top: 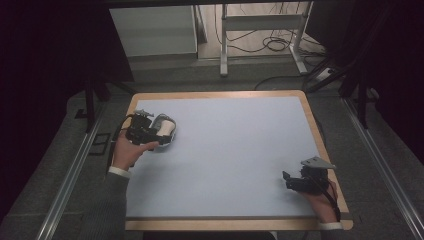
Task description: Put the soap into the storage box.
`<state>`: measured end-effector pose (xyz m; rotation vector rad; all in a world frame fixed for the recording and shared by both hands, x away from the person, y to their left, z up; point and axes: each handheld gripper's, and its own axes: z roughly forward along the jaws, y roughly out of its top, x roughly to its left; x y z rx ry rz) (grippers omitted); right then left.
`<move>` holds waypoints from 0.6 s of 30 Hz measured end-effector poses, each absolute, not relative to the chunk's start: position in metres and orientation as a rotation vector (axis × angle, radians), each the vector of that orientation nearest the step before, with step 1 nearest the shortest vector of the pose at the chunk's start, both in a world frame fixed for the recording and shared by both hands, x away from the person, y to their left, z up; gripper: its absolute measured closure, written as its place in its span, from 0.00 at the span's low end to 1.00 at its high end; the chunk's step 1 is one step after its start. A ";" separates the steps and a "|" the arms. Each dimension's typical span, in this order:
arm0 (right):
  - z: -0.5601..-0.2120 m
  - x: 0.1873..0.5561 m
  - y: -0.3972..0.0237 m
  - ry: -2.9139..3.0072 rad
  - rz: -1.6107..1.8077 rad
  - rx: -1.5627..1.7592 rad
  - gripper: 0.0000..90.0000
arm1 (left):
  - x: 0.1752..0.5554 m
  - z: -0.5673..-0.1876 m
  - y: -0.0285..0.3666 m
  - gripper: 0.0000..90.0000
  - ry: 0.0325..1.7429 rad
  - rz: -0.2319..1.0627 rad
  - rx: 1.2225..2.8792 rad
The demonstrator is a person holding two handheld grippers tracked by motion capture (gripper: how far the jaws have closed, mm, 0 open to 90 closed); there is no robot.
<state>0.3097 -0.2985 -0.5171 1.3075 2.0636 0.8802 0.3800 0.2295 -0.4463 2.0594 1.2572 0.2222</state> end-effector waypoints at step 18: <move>-0.517 0.309 -0.298 2.062 0.880 1.308 0.11 | 0.317 -0.484 0.217 0.28 1.166 0.232 2.066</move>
